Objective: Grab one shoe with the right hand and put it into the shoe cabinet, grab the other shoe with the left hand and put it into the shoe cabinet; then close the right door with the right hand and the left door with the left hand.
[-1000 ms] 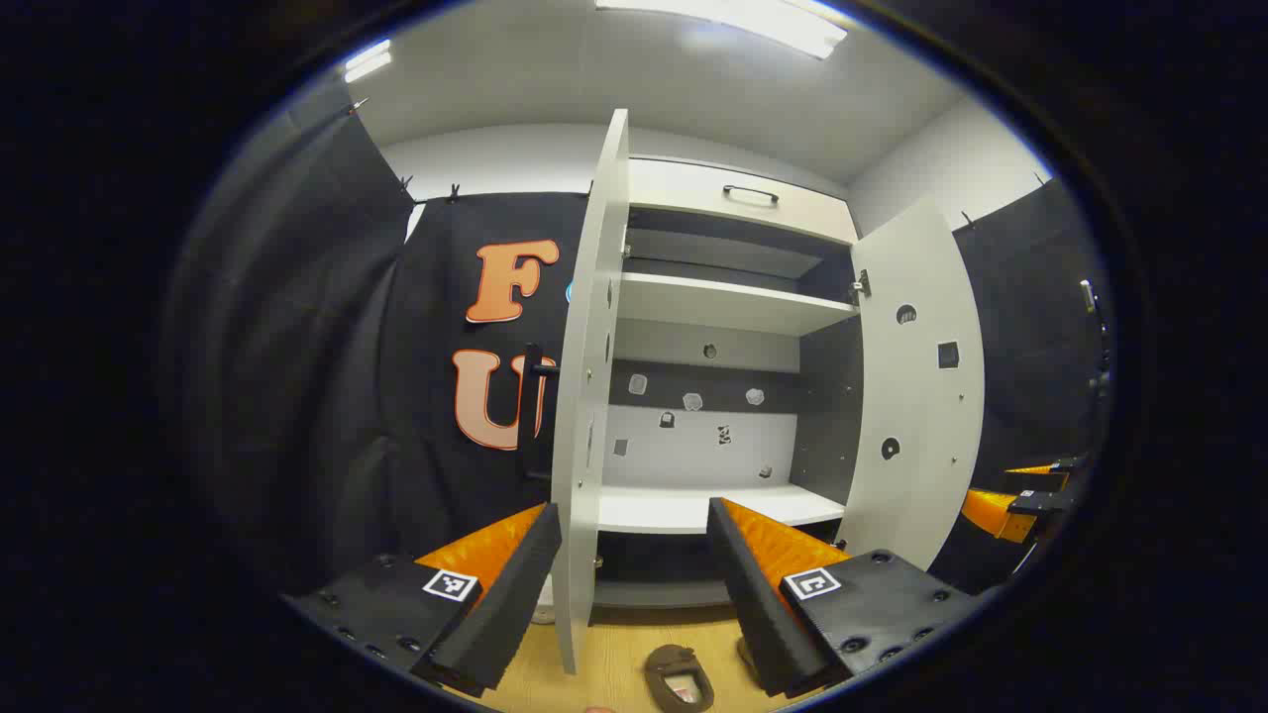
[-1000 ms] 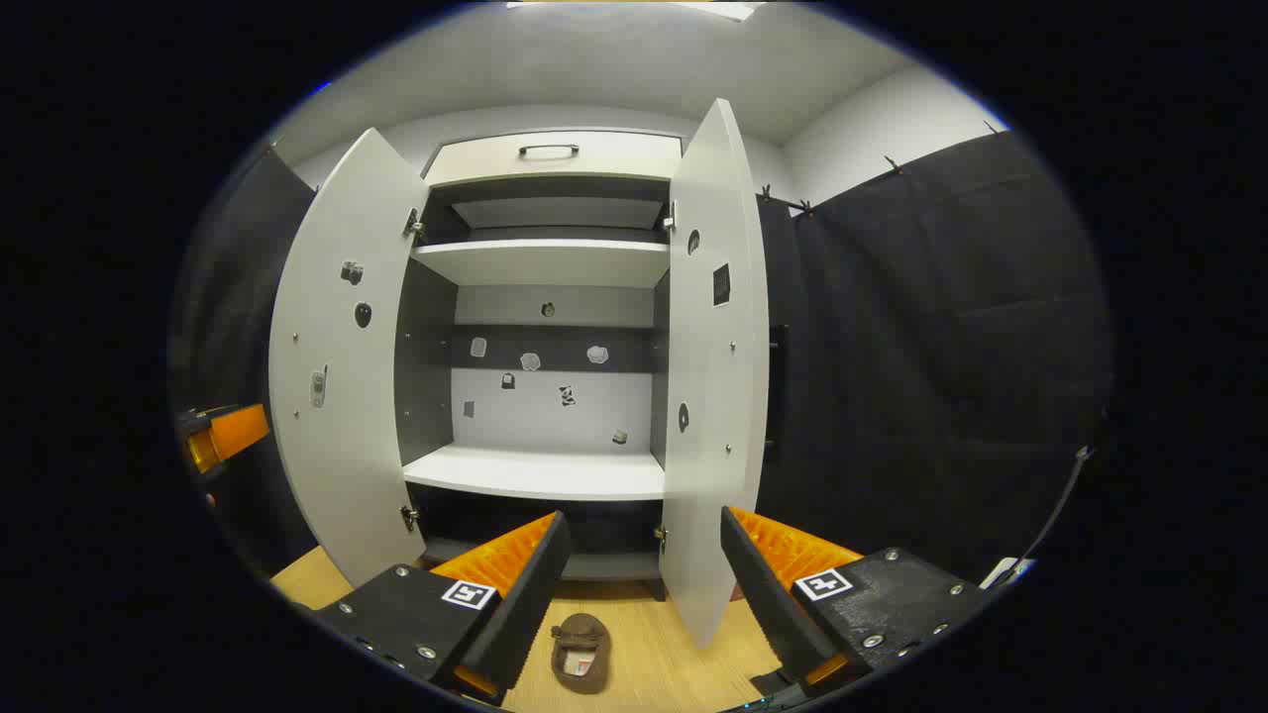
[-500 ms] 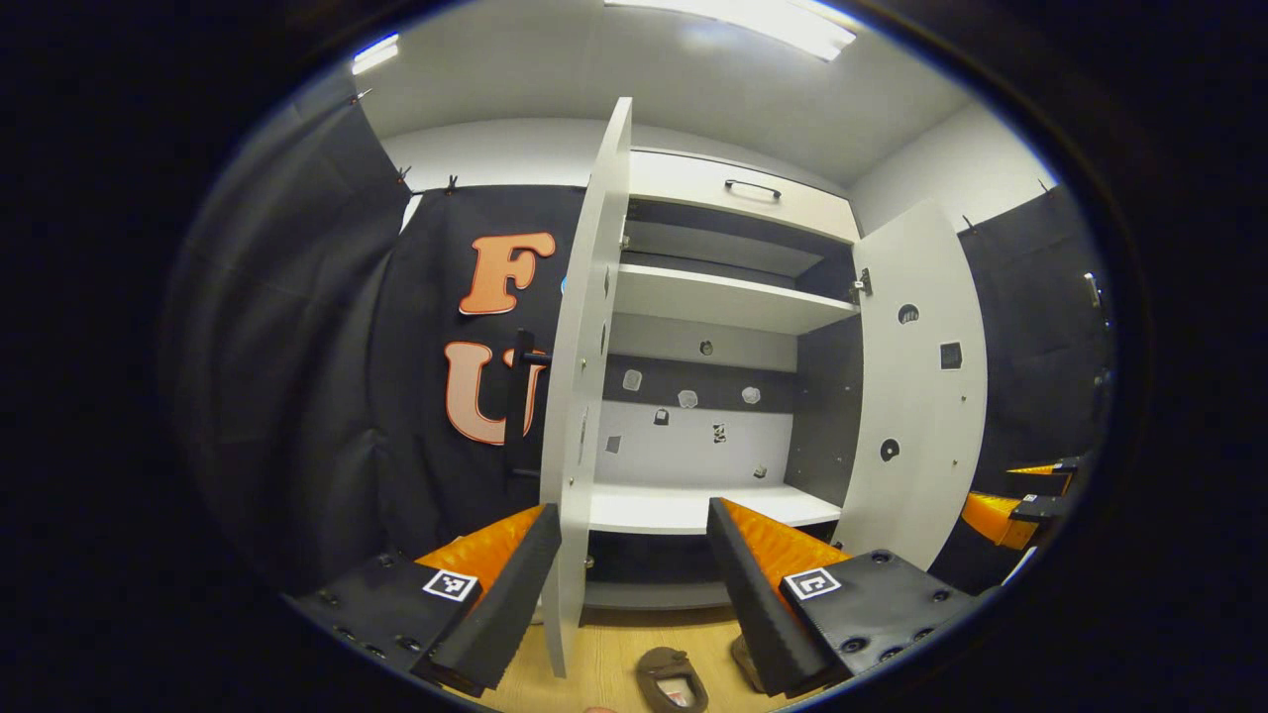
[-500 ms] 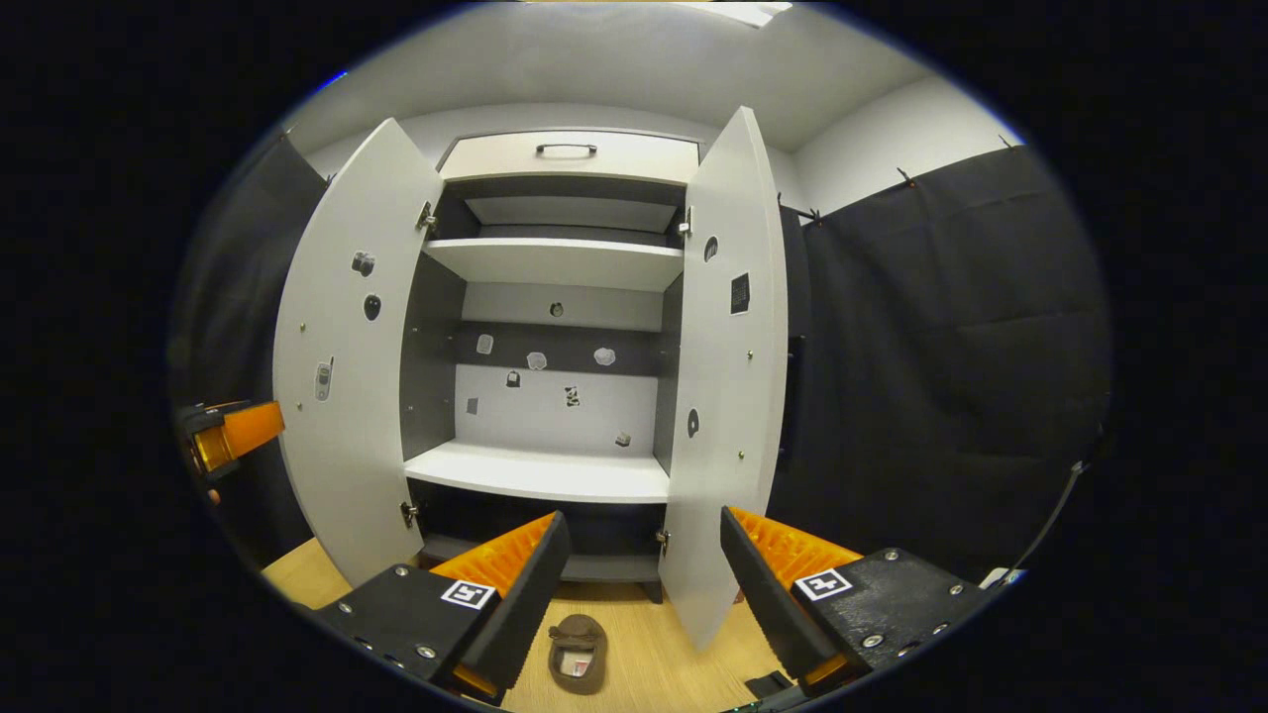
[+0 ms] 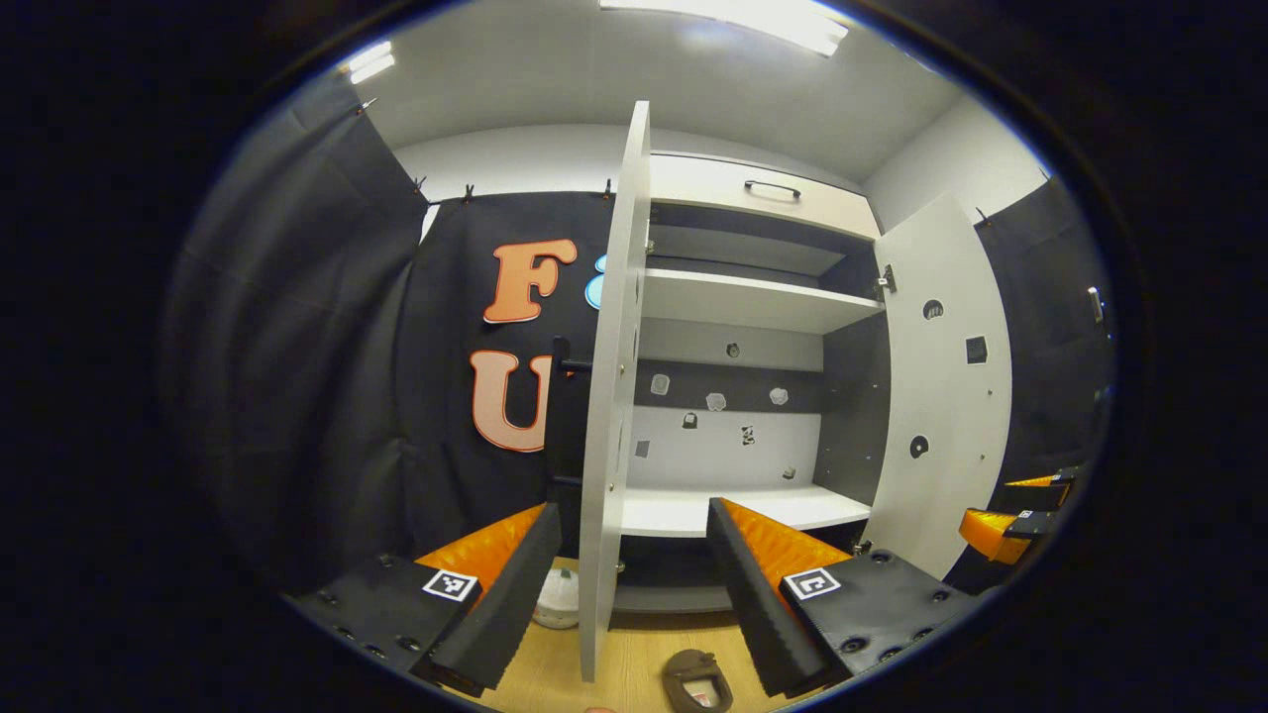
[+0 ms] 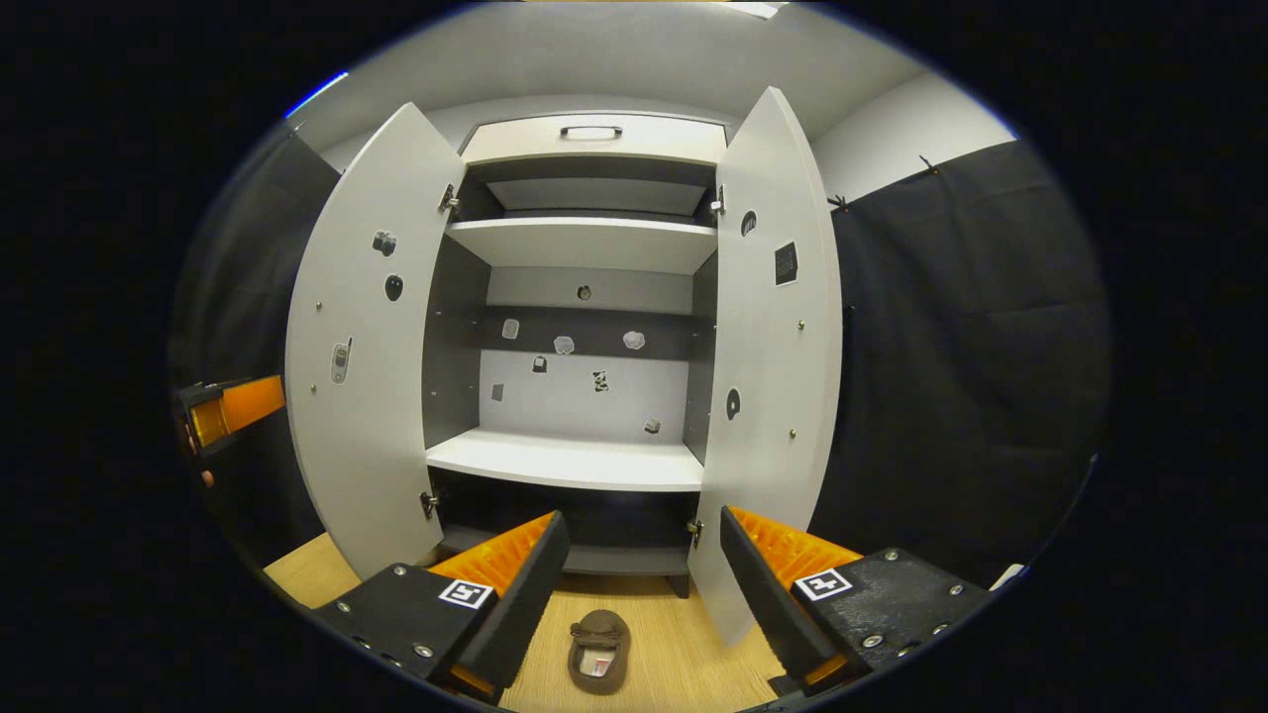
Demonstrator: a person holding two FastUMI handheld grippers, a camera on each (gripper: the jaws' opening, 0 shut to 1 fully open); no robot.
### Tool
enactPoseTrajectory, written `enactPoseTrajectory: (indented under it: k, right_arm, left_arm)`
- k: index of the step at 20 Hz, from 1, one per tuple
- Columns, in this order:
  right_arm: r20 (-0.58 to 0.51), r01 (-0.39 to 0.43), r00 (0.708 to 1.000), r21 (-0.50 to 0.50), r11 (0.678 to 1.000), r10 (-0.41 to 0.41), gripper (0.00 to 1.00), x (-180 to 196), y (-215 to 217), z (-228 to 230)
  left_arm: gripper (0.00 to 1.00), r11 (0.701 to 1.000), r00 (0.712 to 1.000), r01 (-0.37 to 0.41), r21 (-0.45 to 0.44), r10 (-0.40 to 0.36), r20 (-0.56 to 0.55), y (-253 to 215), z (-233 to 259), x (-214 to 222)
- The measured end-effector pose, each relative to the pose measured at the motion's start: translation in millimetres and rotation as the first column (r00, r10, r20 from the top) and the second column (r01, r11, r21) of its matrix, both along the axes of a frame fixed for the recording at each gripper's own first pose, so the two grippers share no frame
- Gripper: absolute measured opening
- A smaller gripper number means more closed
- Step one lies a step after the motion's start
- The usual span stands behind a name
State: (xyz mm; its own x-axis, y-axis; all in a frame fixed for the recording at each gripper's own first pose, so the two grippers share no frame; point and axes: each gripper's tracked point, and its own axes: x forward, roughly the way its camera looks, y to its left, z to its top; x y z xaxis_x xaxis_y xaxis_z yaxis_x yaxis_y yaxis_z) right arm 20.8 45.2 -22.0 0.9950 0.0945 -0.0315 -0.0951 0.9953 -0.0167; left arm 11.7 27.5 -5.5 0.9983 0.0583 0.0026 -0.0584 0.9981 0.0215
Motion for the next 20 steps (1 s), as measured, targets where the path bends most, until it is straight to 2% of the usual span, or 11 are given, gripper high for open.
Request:
enactPoseTrajectory:
  k: [1,2,10,15,17,20]
  right_arm:
    - [-0.006,-0.004,1.000,0.001,1.000,0.004,0.95,4,0,-3]
    - [-0.014,-0.007,1.000,0.003,1.000,0.008,0.95,7,2,-7]
    - [-0.088,-0.011,0.996,-0.011,1.000,0.010,0.95,27,8,-45]
    - [-0.208,-0.032,0.978,-0.030,0.999,0.025,0.95,42,18,-113]
    - [-0.272,-0.054,0.961,-0.024,0.998,0.045,0.95,47,26,-148]
    - [-0.366,-0.048,0.930,-0.040,0.998,0.030,0.95,57,24,-204]
  left_arm:
    - [0.99,1.000,1.000,-0.005,0.002,0.005,0.000,1,1,0]
    - [0.96,1.000,1.000,-0.011,0.005,0.011,0.000,3,-1,0]
    - [0.96,1.000,1.000,-0.004,0.002,0.004,-0.002,-3,-4,10]
    - [0.96,1.000,1.000,0.006,0.005,-0.006,-0.024,-7,-15,13]
    - [0.96,1.000,0.999,0.009,0.011,-0.009,-0.034,-8,-18,14]
    - [0.96,1.000,0.999,0.013,0.006,-0.012,-0.047,-9,-24,15]
